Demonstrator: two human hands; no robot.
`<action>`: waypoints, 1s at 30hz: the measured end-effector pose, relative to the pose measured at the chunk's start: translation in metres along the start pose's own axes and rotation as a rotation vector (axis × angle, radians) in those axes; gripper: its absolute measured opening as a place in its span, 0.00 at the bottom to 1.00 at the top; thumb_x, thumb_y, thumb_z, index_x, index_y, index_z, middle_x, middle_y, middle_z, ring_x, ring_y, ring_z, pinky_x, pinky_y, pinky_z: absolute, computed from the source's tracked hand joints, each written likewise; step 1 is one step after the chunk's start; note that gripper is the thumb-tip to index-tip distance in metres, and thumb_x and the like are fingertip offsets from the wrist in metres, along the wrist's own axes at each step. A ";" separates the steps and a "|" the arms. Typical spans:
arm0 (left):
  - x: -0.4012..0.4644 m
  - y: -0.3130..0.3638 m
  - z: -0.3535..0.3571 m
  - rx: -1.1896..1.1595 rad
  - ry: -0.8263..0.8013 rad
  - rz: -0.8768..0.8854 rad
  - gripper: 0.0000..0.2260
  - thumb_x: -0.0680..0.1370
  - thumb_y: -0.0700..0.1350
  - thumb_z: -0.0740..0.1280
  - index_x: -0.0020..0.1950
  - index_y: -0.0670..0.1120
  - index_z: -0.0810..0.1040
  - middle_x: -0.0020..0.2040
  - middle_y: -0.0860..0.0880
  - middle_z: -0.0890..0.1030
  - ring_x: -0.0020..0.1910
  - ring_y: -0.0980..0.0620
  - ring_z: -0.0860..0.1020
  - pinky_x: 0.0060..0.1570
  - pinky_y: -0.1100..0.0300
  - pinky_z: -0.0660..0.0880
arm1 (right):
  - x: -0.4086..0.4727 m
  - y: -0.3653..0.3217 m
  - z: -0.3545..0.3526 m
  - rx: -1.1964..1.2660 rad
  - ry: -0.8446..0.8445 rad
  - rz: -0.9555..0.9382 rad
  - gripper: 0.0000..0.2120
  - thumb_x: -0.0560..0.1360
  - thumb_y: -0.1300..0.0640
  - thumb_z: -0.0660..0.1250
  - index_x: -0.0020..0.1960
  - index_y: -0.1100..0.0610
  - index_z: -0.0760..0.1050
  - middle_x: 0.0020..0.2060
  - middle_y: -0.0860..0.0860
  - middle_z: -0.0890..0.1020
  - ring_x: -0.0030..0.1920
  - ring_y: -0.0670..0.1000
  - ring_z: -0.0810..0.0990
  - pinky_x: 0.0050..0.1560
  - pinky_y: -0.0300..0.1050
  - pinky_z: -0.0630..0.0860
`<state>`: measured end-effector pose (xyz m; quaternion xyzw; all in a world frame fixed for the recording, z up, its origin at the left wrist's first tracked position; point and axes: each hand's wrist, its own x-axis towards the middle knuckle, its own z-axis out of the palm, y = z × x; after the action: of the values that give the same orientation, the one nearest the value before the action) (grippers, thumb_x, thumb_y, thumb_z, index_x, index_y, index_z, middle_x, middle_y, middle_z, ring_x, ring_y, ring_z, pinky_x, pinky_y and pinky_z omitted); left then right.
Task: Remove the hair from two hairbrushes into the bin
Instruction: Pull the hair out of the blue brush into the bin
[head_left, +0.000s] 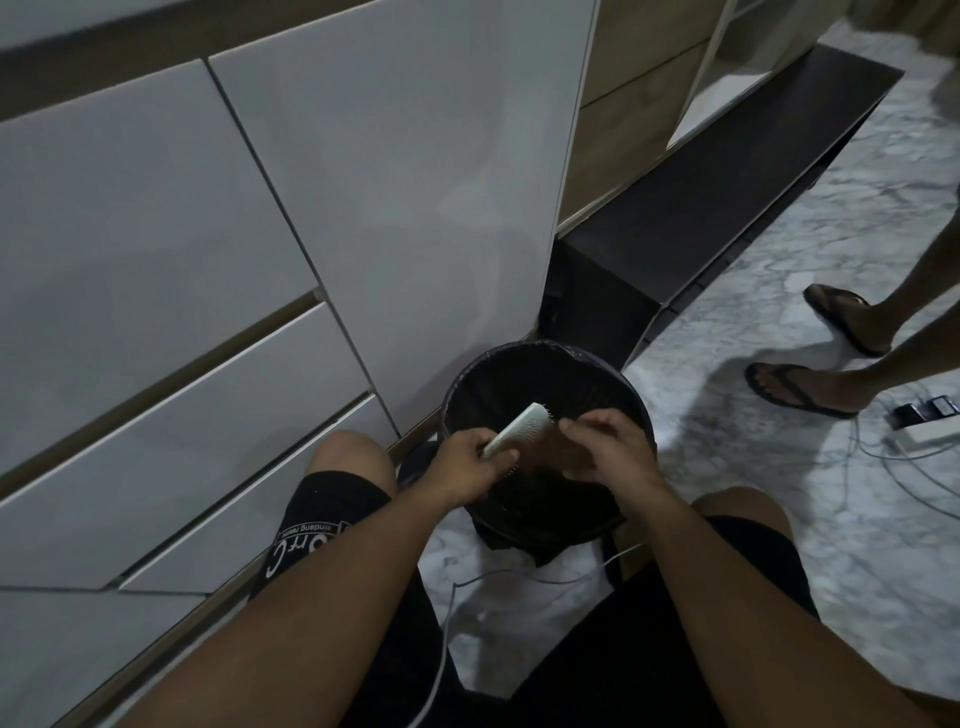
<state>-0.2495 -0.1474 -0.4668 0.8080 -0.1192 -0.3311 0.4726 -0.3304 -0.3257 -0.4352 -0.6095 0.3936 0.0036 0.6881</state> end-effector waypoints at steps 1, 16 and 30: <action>0.000 0.000 0.000 0.009 -0.019 0.008 0.05 0.77 0.47 0.69 0.51 0.48 0.81 0.40 0.47 0.82 0.37 0.51 0.81 0.32 0.58 0.78 | -0.003 0.000 0.000 -0.032 -0.026 -0.004 0.16 0.68 0.56 0.76 0.53 0.57 0.76 0.50 0.55 0.80 0.49 0.55 0.82 0.40 0.52 0.83; -0.001 0.005 0.000 -0.080 0.012 -0.074 0.09 0.78 0.47 0.67 0.54 0.43 0.80 0.37 0.47 0.80 0.27 0.55 0.76 0.23 0.65 0.71 | 0.009 0.010 0.003 -0.143 0.271 -0.199 0.07 0.73 0.65 0.68 0.42 0.53 0.78 0.39 0.50 0.81 0.43 0.50 0.79 0.47 0.41 0.73; 0.004 -0.001 -0.001 -0.054 0.032 -0.111 0.08 0.78 0.50 0.66 0.49 0.46 0.79 0.35 0.47 0.81 0.24 0.52 0.75 0.23 0.64 0.68 | -0.004 -0.004 0.002 0.035 0.022 -0.142 0.16 0.73 0.68 0.66 0.55 0.51 0.78 0.51 0.52 0.81 0.52 0.53 0.81 0.47 0.48 0.81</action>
<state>-0.2457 -0.1482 -0.4686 0.8055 -0.0577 -0.3470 0.4768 -0.3300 -0.3227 -0.4294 -0.6238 0.3572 -0.0588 0.6927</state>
